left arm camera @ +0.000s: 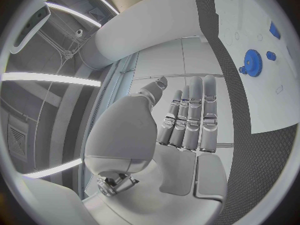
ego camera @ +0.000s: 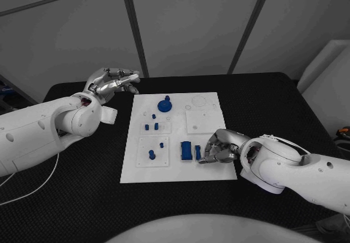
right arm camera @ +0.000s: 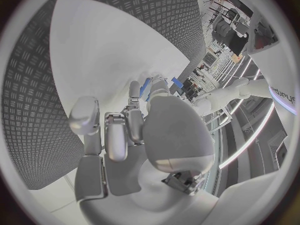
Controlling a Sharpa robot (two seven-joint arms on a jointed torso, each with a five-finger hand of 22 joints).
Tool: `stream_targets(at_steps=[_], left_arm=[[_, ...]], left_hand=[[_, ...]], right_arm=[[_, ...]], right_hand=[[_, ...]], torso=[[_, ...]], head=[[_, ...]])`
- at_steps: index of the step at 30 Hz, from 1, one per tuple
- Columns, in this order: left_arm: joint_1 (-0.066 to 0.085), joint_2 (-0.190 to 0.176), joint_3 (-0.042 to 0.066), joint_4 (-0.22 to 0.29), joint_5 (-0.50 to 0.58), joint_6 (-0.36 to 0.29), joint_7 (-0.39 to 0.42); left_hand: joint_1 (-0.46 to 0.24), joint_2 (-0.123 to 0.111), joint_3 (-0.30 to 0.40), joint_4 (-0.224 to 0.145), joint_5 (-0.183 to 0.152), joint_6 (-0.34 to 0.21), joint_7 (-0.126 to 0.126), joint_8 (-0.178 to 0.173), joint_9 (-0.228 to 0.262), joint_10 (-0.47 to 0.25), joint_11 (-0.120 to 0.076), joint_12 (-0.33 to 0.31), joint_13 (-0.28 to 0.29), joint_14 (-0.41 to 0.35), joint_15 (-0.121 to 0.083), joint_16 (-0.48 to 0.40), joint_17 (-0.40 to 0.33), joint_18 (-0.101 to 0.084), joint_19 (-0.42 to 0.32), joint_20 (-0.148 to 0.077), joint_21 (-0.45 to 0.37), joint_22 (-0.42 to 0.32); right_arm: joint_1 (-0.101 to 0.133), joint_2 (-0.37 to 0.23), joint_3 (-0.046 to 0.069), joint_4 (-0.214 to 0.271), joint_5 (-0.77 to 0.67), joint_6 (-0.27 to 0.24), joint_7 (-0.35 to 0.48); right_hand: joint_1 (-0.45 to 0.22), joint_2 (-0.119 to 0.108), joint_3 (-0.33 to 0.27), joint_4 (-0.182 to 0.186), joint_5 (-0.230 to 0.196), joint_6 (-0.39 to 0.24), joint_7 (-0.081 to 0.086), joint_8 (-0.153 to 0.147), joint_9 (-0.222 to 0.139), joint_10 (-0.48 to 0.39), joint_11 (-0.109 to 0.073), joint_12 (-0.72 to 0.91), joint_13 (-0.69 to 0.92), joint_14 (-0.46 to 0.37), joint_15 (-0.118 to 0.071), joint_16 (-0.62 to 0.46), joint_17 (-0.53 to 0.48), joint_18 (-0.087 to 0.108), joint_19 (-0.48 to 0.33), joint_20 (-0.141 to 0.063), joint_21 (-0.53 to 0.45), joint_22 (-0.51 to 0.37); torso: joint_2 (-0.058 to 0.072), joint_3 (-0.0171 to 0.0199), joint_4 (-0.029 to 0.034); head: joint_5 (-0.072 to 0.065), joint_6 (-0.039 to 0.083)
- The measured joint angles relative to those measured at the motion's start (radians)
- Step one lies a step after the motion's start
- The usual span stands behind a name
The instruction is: Assemble the parts on the task board
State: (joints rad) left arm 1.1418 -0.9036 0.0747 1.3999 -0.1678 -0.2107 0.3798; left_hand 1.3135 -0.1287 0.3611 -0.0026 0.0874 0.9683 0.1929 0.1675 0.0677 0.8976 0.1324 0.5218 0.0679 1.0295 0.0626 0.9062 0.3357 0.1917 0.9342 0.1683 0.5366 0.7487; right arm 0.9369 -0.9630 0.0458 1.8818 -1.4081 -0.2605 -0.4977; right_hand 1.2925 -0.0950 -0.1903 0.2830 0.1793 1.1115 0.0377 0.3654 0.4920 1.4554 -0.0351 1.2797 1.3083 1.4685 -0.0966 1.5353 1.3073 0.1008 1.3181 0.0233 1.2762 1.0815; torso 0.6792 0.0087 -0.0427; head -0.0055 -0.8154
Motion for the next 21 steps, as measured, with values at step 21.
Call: stream_targets(at_steps=[21], left_arm=[[-0.001, 0.036, -0.002, -0.036, 0.029, -0.022, 0.008]], left_hand=[[0.005, 0.005, -0.013, 0.007, 0.0, 0.011, -0.011, 0.026, 0.0, 0.039, -0.006, 0.015, -0.004, -0.07, 0.006, -0.085, -0.064, 0.0, -0.058, 0.011, -0.078, -0.049]], right_arm=[[0.075, 0.032, 0.002, -0.295, 0.57, -0.118, 0.488]], right_hand=[[0.249, 0.105, 0.063, -0.079, 0.021, -0.139, 0.086, -0.156, -0.095, -0.372, 0.081, -0.741, -0.537, -0.186, 0.078, -0.767, -0.605, 0.071, -0.309, 0.07, -0.522, -0.566]], torso=[[-0.033, -0.0145, -0.0025]], head=[[-0.015, 0.054]])
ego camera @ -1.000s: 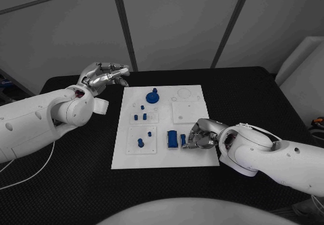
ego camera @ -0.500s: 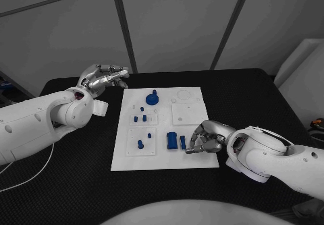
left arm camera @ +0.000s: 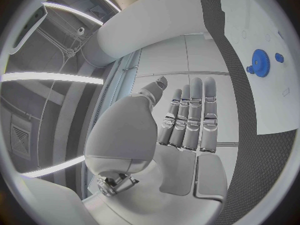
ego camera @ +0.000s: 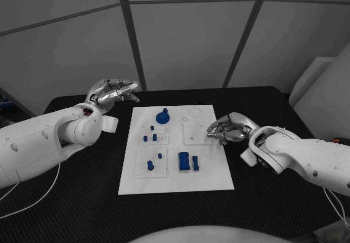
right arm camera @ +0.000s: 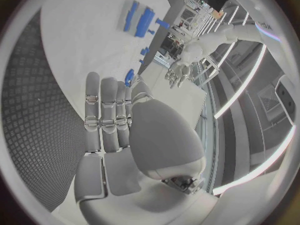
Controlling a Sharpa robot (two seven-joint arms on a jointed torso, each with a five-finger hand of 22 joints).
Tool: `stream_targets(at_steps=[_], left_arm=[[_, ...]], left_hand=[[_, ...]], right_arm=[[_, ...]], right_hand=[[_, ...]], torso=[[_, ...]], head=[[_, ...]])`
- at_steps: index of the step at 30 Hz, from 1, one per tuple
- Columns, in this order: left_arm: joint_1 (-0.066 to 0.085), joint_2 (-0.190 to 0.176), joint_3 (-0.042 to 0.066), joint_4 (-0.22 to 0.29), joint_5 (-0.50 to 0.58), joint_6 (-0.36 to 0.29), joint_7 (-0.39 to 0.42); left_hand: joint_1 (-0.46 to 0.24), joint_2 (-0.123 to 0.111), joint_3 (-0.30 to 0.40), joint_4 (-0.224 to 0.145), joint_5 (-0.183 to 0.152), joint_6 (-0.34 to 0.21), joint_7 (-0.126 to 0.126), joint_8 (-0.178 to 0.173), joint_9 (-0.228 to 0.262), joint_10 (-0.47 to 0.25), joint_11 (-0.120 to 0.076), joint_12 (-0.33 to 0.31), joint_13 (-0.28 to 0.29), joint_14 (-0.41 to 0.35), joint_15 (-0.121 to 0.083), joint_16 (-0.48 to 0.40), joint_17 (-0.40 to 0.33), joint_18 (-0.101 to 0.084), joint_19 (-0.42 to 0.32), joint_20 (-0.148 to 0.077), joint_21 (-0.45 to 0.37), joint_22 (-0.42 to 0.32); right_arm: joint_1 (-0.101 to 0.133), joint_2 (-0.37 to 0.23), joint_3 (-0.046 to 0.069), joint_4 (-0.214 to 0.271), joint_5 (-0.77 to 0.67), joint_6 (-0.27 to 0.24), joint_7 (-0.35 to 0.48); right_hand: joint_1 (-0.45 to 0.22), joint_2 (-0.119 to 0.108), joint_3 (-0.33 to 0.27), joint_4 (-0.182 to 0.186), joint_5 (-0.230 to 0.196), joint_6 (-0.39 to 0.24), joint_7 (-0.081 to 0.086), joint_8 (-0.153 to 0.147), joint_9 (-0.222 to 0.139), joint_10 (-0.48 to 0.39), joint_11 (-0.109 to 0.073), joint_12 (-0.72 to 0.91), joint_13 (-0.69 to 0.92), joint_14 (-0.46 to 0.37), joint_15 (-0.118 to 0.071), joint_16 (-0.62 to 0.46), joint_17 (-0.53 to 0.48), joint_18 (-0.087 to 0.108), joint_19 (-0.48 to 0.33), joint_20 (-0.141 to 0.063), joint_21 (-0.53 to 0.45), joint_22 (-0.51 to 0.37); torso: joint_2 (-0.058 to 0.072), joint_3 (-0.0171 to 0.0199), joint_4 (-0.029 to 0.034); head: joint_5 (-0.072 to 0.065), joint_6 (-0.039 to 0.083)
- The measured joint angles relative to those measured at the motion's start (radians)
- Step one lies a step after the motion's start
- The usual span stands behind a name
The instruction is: Assemble the parts on the task board
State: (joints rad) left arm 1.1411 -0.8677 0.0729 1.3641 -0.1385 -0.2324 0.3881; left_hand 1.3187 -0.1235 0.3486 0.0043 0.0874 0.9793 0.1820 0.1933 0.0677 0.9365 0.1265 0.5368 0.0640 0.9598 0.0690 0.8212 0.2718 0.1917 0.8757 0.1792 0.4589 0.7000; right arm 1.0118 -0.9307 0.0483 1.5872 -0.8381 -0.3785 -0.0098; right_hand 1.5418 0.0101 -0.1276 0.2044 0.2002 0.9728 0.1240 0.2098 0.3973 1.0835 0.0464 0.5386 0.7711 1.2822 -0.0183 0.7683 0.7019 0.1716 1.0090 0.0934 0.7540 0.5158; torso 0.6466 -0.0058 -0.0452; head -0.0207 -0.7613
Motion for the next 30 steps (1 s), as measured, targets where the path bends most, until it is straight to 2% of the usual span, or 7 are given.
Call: stream_targets(at_steps=[5, 8, 13, 16, 21, 26, 30], left_arm=[[0.0, 0.036, -0.001, -0.054, 0.048, -0.021, 0.012], [0.0, 0.065, -0.001, -0.095, 0.086, -0.037, 0.023], [-0.014, 0.114, -0.001, -0.154, 0.145, -0.064, 0.042], [-0.022, 0.144, -0.001, -0.184, 0.176, -0.081, 0.052], [-0.033, 0.178, -0.001, -0.214, 0.208, -0.106, 0.067], [-0.05, 0.195, -0.001, -0.234, 0.227, -0.127, 0.077], [-0.052, 0.191, -0.003, -0.227, 0.228, -0.129, 0.074]], left_hand=[[0.005, 0.005, 0.021, 0.021, 0.0, 0.027, -0.005, 0.0, -0.002, 0.063, -0.001, -0.086, -0.003, 0.005, 0.016, -0.204, -0.099, 0.0, -0.09, 0.03, -0.123, -0.092], [0.001, 0.0, 0.02, 0.035, 0.0, 0.027, -0.005, -0.031, -0.002, 0.098, -0.001, -0.178, -0.003, 0.015, 0.032, -0.346, -0.149, 0.0, -0.125, 0.055, -0.2, -0.159], [-0.007, -0.017, -0.042, 0.058, 0.0, 0.006, -0.026, -0.093, -0.002, 0.073, 0.041, -0.31, -0.002, -0.042, 0.088, -0.538, -0.204, 0.0, -0.216, 0.097, -0.313, -0.255], [-0.007, -0.017, -0.12, 0.073, 0.0, -0.025, -0.038, -0.125, -0.002, 0.043, 0.071, -0.378, -0.002, -0.074, 0.108, -0.624, -0.208, 0.0, -0.279, 0.11, -0.364, -0.314], [0.012, 0.002, -0.194, 0.091, 0.0, -0.049, -0.044, -0.127, -0.003, 0.03, 0.072, -0.446, -0.002, -0.077, 0.111, -0.696, -0.208, 0.0, -0.322, 0.112, -0.391, -0.375], [0.025, 0.015, -0.211, 0.099, 0.0, -0.049, -0.044, -0.127, -0.003, 0.037, 0.066, -0.464, -0.002, -0.063, 0.109, -0.718, -0.208, 0.0, -0.299, 0.112, -0.391, -0.379], [-0.14, 0.052, -0.234, 0.071, -0.032, -0.164, -0.062, -0.154, -0.028, -0.08, 0.043, -0.495, -0.025, -0.171, 0.087, -0.75, -0.233, -0.002, -0.362, 0.075, -0.415, -0.418]], right_arm=[[0.011, 0.09, 0.006, -0.152, 0.2, -0.014, 0.138], [0.016, 0.144, 0.017, -0.24, 0.295, -0.018, 0.204], [0.017, 0.236, 0.025, -0.379, 0.405, -0.02, 0.285], [0.017, 0.282, 0.026, -0.441, 0.453, -0.019, 0.322], [0.017, 0.327, 0.029, -0.499, 0.503, -0.015, 0.362], [0.017, 0.345, 0.029, -0.513, 0.528, -0.01, 0.388], [0.016, 0.341, 0.027, -0.508, 0.528, -0.012, 0.386]], right_hand=[[0.037, 0.018, 0.027, 0.015, -0.038, 0.0, 0.017, -0.05, -0.054, -0.028, 0.028, -0.185, -0.21, -0.084, 0.037, -0.243, -0.124, 0.0, -0.069, 0.036, -0.146, -0.09], [0.054, 0.021, 0.042, 0.03, -0.04, 0.006, 0.033, -0.084, -0.09, -0.015, 0.049, -0.278, -0.339, -0.158, 0.07, -0.394, -0.206, 0.0, -0.126, 0.069, -0.243, -0.149], [0.057, 0.018, 0.056, 0.041, -0.052, 0.01, 0.047, -0.141, -0.155, -0.007, 0.08, -0.383, -0.518, -0.225, 0.119, -0.582, -0.341, 0.0, -0.174, 0.122, -0.389, -0.244], [0.057, 0.018, 0.068, 0.029, -0.052, 0.007, 0.05, -0.144, -0.19, -0.01, 0.09, -0.417, -0.586, -0.232, 0.133, -0.643, -0.398, 0.0, -0.176, 0.141, -0.444, -0.283], [0.026, 0.02, 0.091, 0.004, -0.052, 0.007, 0.05, -0.144, -0.242, -0.001, 0.099, -0.455, -0.666, -0.241, 0.149, -0.702, -0.485, 0.0, -0.164, 0.162, -0.517, -0.337], [0.001, 0.018, 0.107, -0.033, -0.052, 0.007, 0.05, -0.144, -0.285, 0.003, 0.102, -0.469, -0.707, -0.224, 0.149, -0.702, -0.552, 0.0, -0.098, 0.153, -0.543, -0.37], [-0.198, 0.008, 0.116, -0.059, -0.072, -0.114, 0.029, -0.171, -0.305, -0.131, 0.088, -0.499, -0.733, -0.345, 0.131, -0.728, -0.576, 0.0, -0.2, 0.12, -0.574, -0.39]], torso=[[-0.021, -0.0055, -0.0052], [-0.032, -0.0067, -0.006], [-0.051, -0.0054, -0.0064], [-0.06, -0.0035, -0.0064], [-0.068, -0.0005, -0.0047], [-0.071, 0.0035, -0.0046], [-0.071, 0.0034, -0.0038]], head=[[-0.001, 0.026], [0.0, 0.046], [0.006, 0.082], [0.007, 0.099], [0.01, 0.123], [0.016, 0.142], [0.016, 0.141]])
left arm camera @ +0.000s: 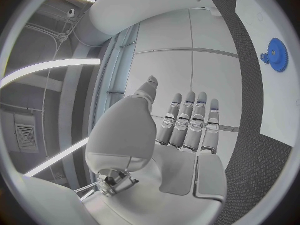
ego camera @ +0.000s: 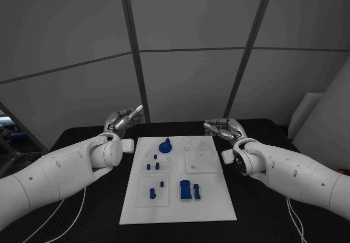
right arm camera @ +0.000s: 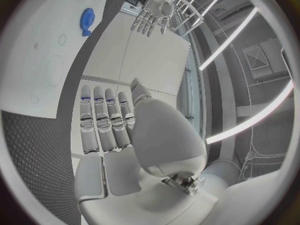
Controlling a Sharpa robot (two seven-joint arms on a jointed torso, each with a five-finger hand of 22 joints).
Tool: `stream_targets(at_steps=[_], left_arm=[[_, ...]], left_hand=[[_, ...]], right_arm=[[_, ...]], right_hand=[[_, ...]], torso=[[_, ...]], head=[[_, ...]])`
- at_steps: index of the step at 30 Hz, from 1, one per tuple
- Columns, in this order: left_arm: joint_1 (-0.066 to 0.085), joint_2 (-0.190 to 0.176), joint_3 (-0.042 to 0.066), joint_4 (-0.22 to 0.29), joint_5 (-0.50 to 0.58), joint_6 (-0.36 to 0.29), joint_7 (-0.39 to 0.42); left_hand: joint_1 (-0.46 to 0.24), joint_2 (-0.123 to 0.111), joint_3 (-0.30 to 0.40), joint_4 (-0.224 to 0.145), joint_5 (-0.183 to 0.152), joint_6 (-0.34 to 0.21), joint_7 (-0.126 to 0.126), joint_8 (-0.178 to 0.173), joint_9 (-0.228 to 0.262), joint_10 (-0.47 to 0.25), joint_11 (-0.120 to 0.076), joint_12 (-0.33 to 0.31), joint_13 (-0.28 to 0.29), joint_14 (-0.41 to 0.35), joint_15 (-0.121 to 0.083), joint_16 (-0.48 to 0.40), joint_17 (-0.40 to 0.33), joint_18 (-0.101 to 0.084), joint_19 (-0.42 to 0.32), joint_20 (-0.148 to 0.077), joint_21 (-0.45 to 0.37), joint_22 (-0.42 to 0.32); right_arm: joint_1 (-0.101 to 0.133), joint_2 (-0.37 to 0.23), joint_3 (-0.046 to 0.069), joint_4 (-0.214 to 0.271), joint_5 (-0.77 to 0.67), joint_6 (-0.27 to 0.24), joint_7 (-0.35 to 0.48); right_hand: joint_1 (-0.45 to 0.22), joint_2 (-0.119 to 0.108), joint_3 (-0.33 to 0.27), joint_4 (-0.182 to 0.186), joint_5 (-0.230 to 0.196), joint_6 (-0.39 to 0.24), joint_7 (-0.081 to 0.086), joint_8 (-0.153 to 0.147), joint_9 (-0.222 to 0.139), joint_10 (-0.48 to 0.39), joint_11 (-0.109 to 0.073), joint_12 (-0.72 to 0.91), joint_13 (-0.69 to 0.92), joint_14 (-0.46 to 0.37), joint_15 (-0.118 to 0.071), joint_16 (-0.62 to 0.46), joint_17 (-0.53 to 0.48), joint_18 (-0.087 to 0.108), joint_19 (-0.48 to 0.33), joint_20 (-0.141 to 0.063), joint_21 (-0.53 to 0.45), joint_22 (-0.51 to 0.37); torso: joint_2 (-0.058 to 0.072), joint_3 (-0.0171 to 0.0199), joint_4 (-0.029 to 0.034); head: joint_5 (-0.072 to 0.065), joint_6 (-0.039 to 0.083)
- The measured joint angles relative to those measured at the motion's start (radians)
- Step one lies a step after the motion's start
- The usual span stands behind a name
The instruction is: Assemble the parts on the task board
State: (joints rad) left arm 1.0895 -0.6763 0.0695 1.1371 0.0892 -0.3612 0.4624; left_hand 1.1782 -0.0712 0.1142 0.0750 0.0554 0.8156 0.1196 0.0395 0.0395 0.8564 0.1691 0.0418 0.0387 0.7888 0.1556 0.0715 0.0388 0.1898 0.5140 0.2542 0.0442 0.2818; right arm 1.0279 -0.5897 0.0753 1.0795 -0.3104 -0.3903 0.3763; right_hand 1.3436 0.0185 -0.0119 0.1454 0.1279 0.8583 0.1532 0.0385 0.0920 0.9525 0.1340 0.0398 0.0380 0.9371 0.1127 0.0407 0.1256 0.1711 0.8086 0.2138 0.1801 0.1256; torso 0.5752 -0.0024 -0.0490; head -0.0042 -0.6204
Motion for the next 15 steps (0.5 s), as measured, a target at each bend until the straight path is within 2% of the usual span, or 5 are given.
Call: stream_targets(at_steps=[1, 4, 10, 12, 15], left_arm=[[0.0, -0.003, -0.002, 0.008, 0.0, -0.002, -0.001], [-0.003, -0.01, -0.007, 0.041, -0.001, -0.013, -0.001], [-0.016, -0.045, -0.03, 0.172, -0.011, -0.082, 0.003], [-0.02, -0.056, -0.037, 0.217, -0.016, -0.112, 0.005], [-0.03, -0.074, -0.052, 0.303, -0.027, -0.177, 0.009]], left_hand=[[-0.052, 0.011, -0.004, -0.012, -0.009, -0.035, -0.005, -0.006, -0.006, -0.037, -0.007, -0.007, -0.006, -0.034, -0.007, -0.011, -0.006, -0.059, -0.023, -0.01, -0.008, -0.012], [-0.196, 0.036, -0.022, -0.038, -0.029, -0.135, -0.02, -0.02, -0.02, -0.142, -0.028, -0.02, -0.02, -0.131, -0.026, -0.036, -0.02, -0.06, -0.085, -0.042, -0.023, -0.047], [-0.41, 0.059, -0.076, -0.062, -0.044, -0.284, -0.073, -0.027, -0.032, -0.298, -0.059, -0.031, -0.032, -0.275, -0.054, -0.057, -0.032, -0.061, -0.179, -0.088, -0.031, -0.098], [-0.46, 0.062, -0.082, -0.067, -0.044, -0.318, -0.084, -0.031, -0.034, -0.334, -0.067, -0.031, -0.033, -0.308, -0.063, -0.06, -0.033, -0.061, -0.201, -0.099, -0.037, -0.11], [-0.544, 0.065, -0.093, -0.069, -0.047, -0.377, -0.098, -0.031, -0.035, -0.395, -0.088, -0.035, -0.035, -0.364, -0.095, -0.06, -0.035, -0.062, -0.237, -0.117, -0.038, -0.13]], right_arm=[[-0.001, -0.005, -0.002, 0.008, 0.001, -0.002, 0.0], [-0.001, -0.02, -0.007, 0.038, 0.007, -0.011, 0.0], [0.008, -0.067, -0.028, 0.171, 0.05, -0.063, 0.013], [0.011, -0.087, -0.035, 0.22, 0.069, -0.086, 0.021], [0.013, -0.125, -0.051, 0.314, 0.115, -0.143, 0.04]], right_hand=[[-0.051, -0.003, 0.002, -0.005, -0.004, -0.033, -0.006, -0.005, -0.01, -0.036, -0.005, -0.006, -0.005, -0.036, -0.004, -0.006, -0.005, -0.001, -0.031, -0.008, -0.007, -0.005], [-0.197, -0.008, 0.006, -0.021, -0.019, -0.126, -0.022, -0.017, -0.04, -0.141, -0.02, -0.019, -0.018, -0.138, -0.017, -0.02, -0.018, -0.016, -0.119, -0.032, -0.027, -0.019], [-0.459, -0.015, 0.008, -0.047, -0.064, -0.294, -0.052, -0.028, -0.074, -0.326, -0.059, -0.029, -0.031, -0.321, -0.075, -0.028, -0.07, -0.048, -0.277, -0.073, -0.062, -0.07], [-0.516, -0.016, 0.01, -0.062, -0.078, -0.33, -0.06, -0.031, -0.078, -0.366, -0.077, -0.029, -0.033, -0.36, -0.084, -0.033, -0.083, -0.048, -0.311, -0.082, -0.069, -0.083], [-0.601, -0.017, 0.011, -0.09, -0.096, -0.384, -0.089, -0.031, -0.083, -0.427, -0.097, -0.033, -0.033, -0.42, -0.094, -0.033, -0.098, -0.063, -0.362, -0.096, -0.081, -0.098]], torso=[[-0.001, 0.0001, 0.0014], [-0.007, 0.0004, 0.0114], [-0.023, 0.0017, 0.037], [-0.026, 0.0019, 0.0407], [-0.029, 0.0021, 0.045]], head=[[0.0, 0.0], [0.001, 0.007], [0.004, 0.019], [0.004, 0.02], [0.004, 0.02]])
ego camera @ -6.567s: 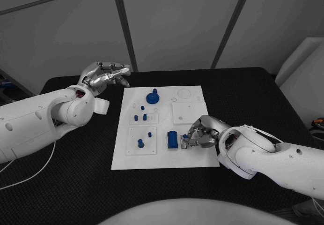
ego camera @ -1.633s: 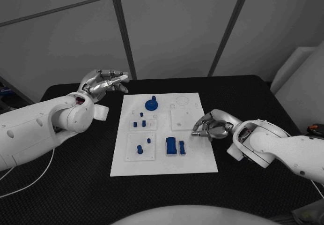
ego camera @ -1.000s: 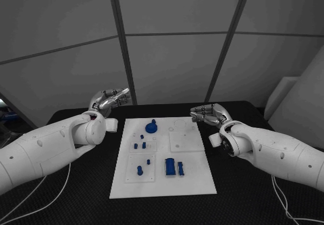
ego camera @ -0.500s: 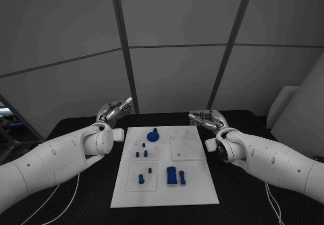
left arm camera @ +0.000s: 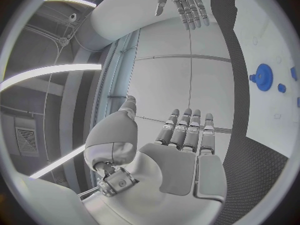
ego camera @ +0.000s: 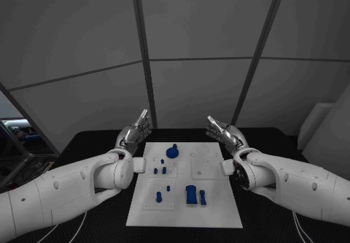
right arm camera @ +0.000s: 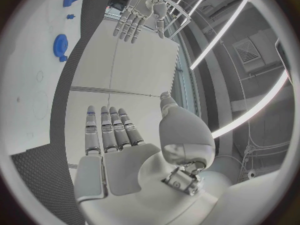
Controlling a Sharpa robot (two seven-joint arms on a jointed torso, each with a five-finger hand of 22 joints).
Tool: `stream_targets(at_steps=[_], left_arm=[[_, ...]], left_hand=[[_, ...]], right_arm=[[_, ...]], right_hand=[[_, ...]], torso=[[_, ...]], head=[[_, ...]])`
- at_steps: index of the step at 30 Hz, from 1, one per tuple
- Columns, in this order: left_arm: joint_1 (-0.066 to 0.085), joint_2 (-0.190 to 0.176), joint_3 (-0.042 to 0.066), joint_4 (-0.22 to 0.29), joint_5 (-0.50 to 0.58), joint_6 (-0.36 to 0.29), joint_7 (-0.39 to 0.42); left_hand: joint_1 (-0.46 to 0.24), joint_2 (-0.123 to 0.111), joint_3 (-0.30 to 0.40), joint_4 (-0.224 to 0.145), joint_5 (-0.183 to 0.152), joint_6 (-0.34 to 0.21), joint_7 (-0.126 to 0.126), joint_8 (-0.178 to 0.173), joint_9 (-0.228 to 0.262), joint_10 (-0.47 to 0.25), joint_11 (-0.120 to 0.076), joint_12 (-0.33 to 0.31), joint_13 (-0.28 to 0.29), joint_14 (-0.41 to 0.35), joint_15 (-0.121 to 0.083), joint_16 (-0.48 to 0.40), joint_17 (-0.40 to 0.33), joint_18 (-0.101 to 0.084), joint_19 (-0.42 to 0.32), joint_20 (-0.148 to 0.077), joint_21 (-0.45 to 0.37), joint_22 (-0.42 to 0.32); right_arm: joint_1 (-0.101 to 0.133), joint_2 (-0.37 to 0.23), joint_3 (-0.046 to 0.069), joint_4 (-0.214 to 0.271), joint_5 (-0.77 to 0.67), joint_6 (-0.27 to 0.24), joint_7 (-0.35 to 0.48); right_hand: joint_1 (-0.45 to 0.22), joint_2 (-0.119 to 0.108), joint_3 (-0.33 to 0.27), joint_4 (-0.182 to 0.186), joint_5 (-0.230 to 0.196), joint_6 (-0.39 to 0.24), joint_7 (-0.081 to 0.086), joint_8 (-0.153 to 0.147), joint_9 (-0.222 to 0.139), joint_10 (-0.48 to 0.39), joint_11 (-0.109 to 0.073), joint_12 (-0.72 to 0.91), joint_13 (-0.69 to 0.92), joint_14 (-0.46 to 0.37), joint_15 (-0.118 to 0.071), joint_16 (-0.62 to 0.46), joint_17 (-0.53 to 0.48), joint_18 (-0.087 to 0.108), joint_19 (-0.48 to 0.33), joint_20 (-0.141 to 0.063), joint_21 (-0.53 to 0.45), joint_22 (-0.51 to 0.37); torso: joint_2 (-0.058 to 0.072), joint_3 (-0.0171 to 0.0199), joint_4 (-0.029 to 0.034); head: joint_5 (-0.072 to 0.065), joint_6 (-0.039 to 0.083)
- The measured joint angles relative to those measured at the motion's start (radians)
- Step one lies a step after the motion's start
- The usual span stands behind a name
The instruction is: Assemble the parts on the task board
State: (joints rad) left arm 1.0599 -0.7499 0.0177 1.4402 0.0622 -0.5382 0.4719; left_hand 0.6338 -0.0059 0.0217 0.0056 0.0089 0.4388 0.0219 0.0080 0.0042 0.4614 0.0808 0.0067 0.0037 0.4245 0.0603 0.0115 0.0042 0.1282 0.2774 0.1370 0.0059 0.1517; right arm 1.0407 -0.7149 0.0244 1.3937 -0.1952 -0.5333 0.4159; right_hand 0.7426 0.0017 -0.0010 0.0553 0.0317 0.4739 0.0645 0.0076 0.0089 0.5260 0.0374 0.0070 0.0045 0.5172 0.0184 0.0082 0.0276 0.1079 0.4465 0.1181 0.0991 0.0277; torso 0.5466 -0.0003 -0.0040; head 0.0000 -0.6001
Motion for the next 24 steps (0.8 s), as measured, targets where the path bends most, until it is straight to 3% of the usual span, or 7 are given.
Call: stream_targets(at_steps=[3, 8, 9, 11, 15, 16, 24], left_arm=[[-0.006, -0.014, -0.009, 0.063, -0.012, -0.062, 0.006], [-0.011, -0.028, -0.017, 0.117, -0.028, -0.143, 0.015], [-0.012, -0.029, -0.018, 0.122, -0.03, -0.154, 0.016], [-0.012, -0.029, -0.018, 0.127, -0.034, -0.174, 0.019], [-0.012, -0.03, -0.018, 0.128, -0.04, -0.197, 0.022], [-0.012, -0.03, -0.018, 0.128, -0.041, -0.2, 0.023], [-0.012, -0.03, -0.018, 0.128, -0.045, -0.219, 0.025]], left_hand=[[-0.074, 0.002, -0.007, -0.001, -0.002, -0.051, -0.009, 0.0, -0.002, -0.054, -0.03, -0.001, -0.001, -0.05, -0.023, -0.005, -0.002, 0.0, -0.032, -0.017, 0.0, -0.018], [-0.176, 0.005, -0.01, -0.004, -0.002, -0.122, -0.016, -0.004, -0.002, -0.129, -0.058, -0.001, -0.002, -0.118, -0.044, -0.006, -0.003, 0.0, -0.075, -0.043, 0.0, -0.042], [-0.195, 0.005, -0.011, -0.005, -0.002, -0.134, -0.017, -0.004, -0.003, -0.143, -0.062, -0.001, -0.002, -0.131, -0.047, -0.006, -0.003, 0.0, -0.085, -0.053, 0.0, -0.047], [-0.234, 0.005, -0.015, -0.004, -0.002, -0.161, -0.019, -0.004, -0.003, -0.171, -0.068, -0.001, -0.002, -0.157, -0.051, -0.006, -0.003, 0.001, -0.105, -0.073, 0.0, -0.057], [-0.295, 0.006, -0.015, -0.004, -0.002, -0.205, -0.02, -0.004, -0.003, -0.216, -0.074, -0.001, -0.003, -0.198, -0.056, -0.006, -0.003, 0.0, -0.134, -0.102, 0.0, -0.099], [-0.309, 0.006, -0.015, -0.004, -0.002, -0.214, -0.021, -0.004, -0.003, -0.225, -0.076, -0.001, -0.003, -0.207, -0.056, -0.006, -0.003, 0.0, -0.139, -0.107, 0.0, -0.107], [-0.401, 0.006, -0.015, -0.004, -0.006, -0.278, -0.022, -0.003, -0.003, -0.292, -0.079, -0.001, -0.003, -0.269, -0.06, -0.006, -0.003, 0.0, -0.173, -0.131, 0.0, -0.14]], right_arm=[[0.003, -0.028, -0.011, 0.074, 0.048, -0.058, 0.019], [0.006, -0.056, -0.022, 0.15, 0.113, -0.136, 0.047], [0.006, -0.059, -0.023, 0.158, 0.123, -0.147, 0.052], [0.007, -0.064, -0.025, 0.169, 0.142, -0.17, 0.061], [0.007, -0.065, -0.025, 0.173, 0.164, -0.196, 0.073], [0.007, -0.065, -0.025, 0.173, 0.168, -0.2, 0.075], [0.007, -0.065, -0.025, 0.174, 0.186, -0.22, 0.084]], right_hand=[[-0.095, 0.0, 0.001, -0.023, -0.012, -0.061, -0.028, 0.0, -0.004, -0.068, -0.016, 0.0, -0.002, -0.066, -0.008, 0.0, -0.012, 0.0, -0.057, -0.016, -0.029, -0.012], [-0.214, -0.001, 0.002, -0.038, -0.019, -0.137, -0.048, 0.0, -0.006, -0.152, -0.028, 0.0, -0.003, -0.149, -0.013, -0.004, -0.02, -0.047, -0.125, -0.059, -0.067, -0.021], [-0.236, -0.001, 0.002, -0.038, -0.023, -0.151, -0.05, -0.003, -0.006, -0.167, -0.029, 0.0, -0.003, -0.164, -0.015, -0.004, -0.022, -0.047, -0.14, -0.067, -0.073, -0.022], [-0.28, -0.001, 0.002, -0.043, -0.023, -0.179, -0.055, -0.004, -0.006, -0.198, -0.032, 0.0, -0.003, -0.195, -0.016, -0.004, -0.023, -0.068, -0.166, -0.083, -0.081, -0.023], [-0.345, -0.002, 0.0, -0.045, -0.023, -0.22, -0.06, -0.004, -0.007, -0.244, -0.035, 0.0, -0.003, -0.241, -0.017, -0.004, -0.025, -0.072, -0.207, -0.099, -0.088, -0.024], [-0.365, -0.001, -0.001, -0.046, -0.026, -0.233, -0.06, -0.004, -0.008, -0.258, -0.035, 0.0, -0.003, -0.254, -0.018, -0.004, -0.025, -0.086, -0.218, -0.102, -0.089, -0.025], [-0.472, -0.001, 0.001, -0.048, -0.027, -0.302, -0.063, -0.004, -0.008, -0.334, -0.036, -0.004, -0.003, -0.329, -0.018, -0.004, -0.026, -0.086, -0.283, -0.115, -0.093, -0.026]], torso=[[-0.001, 0.0001, 0.002], [-0.002, 0.0003, 0.0035], [-0.002, 0.0003, 0.0035], [-0.002, 0.0003, 0.0036], [-0.002, 0.0003, 0.0039], [-0.002, 0.0003, 0.004], [-0.002, 0.0003, 0.0041]], head=[[0.0, 0.0], [0.0, 0.0], [0.0, 0.0], [0.0, 0.0], [0.0, 0.0], [0.0, 0.0], [0.0, 0.0]])
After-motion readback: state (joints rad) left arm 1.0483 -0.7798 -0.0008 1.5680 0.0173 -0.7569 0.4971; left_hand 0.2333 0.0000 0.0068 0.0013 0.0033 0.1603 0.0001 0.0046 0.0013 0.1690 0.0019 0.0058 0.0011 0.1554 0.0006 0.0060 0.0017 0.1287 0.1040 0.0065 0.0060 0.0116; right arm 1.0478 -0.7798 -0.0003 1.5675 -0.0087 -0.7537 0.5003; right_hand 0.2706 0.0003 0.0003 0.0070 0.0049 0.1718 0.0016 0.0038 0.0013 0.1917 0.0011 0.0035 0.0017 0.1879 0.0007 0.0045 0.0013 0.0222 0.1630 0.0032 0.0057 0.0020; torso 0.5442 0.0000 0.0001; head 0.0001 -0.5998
